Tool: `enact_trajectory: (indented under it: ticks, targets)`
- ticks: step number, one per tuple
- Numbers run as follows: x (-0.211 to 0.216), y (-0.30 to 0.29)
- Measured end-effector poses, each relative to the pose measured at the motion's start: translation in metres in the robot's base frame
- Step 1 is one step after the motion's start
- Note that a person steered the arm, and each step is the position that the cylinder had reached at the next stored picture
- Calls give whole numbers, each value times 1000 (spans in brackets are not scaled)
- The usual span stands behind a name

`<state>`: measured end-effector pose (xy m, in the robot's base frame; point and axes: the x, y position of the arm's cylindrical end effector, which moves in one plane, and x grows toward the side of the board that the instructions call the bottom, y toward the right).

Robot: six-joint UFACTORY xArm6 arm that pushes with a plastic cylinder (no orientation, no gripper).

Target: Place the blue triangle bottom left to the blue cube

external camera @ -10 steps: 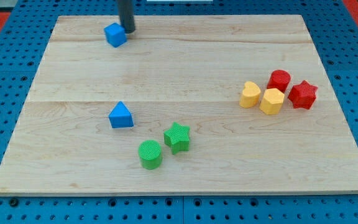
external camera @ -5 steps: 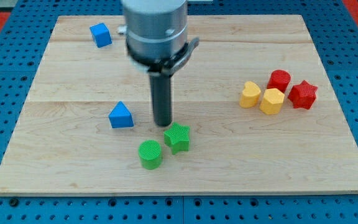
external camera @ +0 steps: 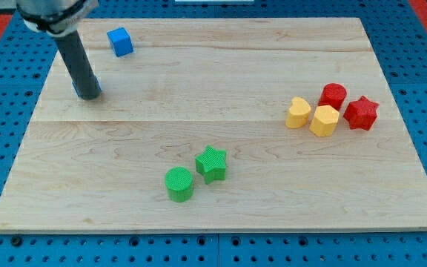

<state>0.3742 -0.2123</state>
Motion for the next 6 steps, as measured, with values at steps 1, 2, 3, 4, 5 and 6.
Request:
enact_trajectory:
  ticks: [1, 2, 3, 4, 5, 6]
  targets:
    - [-39, -5]
    - [-25, -10]
    - [-27, -63]
    - [-60, -64]
    - [-58, -37]
    - [-20, -48]
